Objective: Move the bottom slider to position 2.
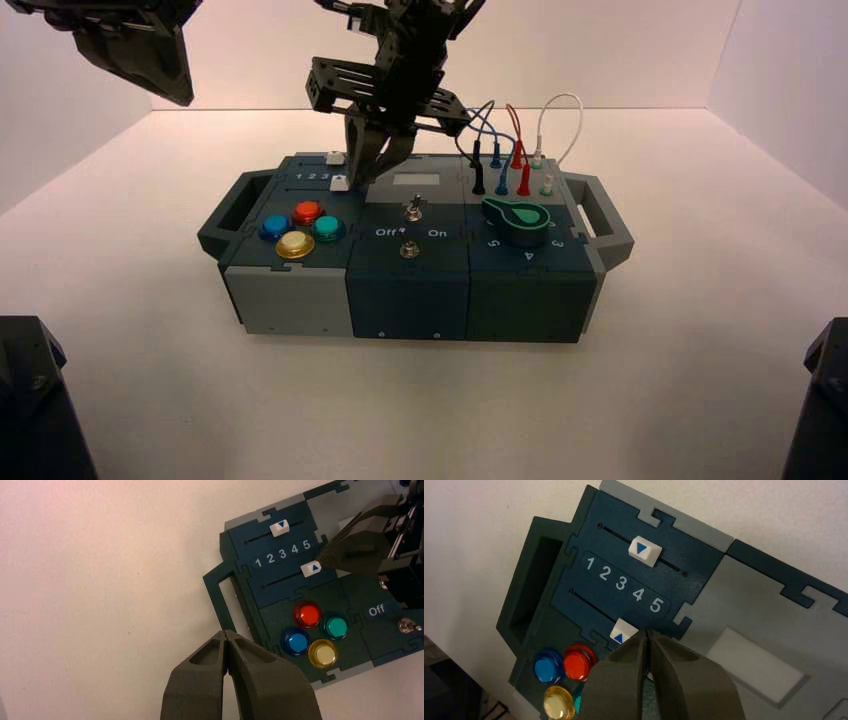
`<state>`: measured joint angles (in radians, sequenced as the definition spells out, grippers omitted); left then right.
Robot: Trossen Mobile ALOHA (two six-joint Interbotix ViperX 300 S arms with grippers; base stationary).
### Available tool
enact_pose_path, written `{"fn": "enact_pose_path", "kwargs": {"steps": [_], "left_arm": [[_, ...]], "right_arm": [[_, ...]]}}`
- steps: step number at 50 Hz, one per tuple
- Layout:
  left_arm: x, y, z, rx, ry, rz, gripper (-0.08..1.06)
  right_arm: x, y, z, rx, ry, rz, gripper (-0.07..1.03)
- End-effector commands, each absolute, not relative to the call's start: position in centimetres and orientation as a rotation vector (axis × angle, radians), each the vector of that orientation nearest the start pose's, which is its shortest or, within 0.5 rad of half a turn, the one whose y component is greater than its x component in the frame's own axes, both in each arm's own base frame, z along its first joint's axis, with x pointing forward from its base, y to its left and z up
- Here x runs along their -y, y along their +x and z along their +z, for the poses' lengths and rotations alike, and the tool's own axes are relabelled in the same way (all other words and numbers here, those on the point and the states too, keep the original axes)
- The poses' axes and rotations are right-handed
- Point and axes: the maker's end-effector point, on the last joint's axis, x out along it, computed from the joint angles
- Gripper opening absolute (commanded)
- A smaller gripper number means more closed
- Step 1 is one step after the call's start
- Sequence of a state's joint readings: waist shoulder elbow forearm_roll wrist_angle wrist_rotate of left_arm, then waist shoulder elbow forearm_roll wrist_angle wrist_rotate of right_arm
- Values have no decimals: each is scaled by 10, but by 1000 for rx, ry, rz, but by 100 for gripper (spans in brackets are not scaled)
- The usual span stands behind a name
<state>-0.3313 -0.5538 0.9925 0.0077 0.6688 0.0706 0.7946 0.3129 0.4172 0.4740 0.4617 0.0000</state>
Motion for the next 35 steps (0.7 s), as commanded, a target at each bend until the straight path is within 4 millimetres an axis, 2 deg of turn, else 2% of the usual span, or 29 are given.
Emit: {"fn": "enact_pose_path", "kwargs": {"steps": [1, 35], "left_arm": [[82, 237, 137, -1059, 255, -340, -3], [82, 237, 136, -1062, 255, -340, -3]], "right_arm": [[-350, 291, 50, -1261, 34, 629, -2], [-362, 291, 50, -1278, 44, 644, -2]]}}
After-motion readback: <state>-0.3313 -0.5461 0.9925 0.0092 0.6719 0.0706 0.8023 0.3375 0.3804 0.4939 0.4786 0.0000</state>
